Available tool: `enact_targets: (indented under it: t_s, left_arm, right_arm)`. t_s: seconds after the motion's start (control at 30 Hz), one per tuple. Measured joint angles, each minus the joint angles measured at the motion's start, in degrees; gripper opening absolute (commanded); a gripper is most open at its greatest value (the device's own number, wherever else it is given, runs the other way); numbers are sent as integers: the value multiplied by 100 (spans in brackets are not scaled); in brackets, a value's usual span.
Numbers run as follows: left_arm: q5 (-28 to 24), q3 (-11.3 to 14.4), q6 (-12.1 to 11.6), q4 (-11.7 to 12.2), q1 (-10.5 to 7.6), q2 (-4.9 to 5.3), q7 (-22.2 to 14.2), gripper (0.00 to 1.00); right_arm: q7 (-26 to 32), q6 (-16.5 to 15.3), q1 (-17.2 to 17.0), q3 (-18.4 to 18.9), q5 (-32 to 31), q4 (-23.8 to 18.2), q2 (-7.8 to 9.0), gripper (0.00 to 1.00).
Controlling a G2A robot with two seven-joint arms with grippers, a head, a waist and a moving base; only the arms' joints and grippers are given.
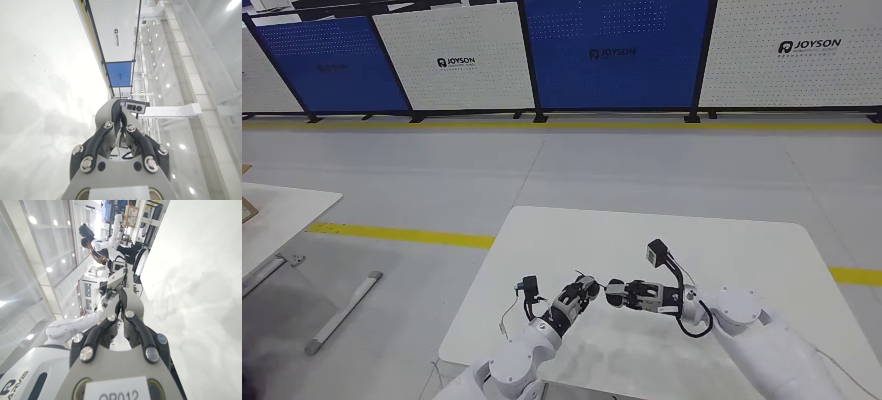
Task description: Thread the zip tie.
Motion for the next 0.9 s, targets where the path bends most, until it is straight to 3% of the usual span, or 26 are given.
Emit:
enact_targets:
  t_s: [0.03,0.07,0.7,0.9]
  left_arm:
    - [20,-2,5,0,0,-3,-13,56]
    - [57,-1,6,-2,-2,-6,-38,100]
    - [139,4,-37,-10,-9,-8,-96,100]
    - [139,4,-37,-10,-9,-8,-96,100]
  right_arm:
    - [11,5,-2,13,-7,4,-6,0]
    - [24,9,-5,26,-14,7,-11,0]
    - [214,-6,-106,209,-17,-41,-17,0]
    - [1088,1,-165,569,-71,17,140,0]
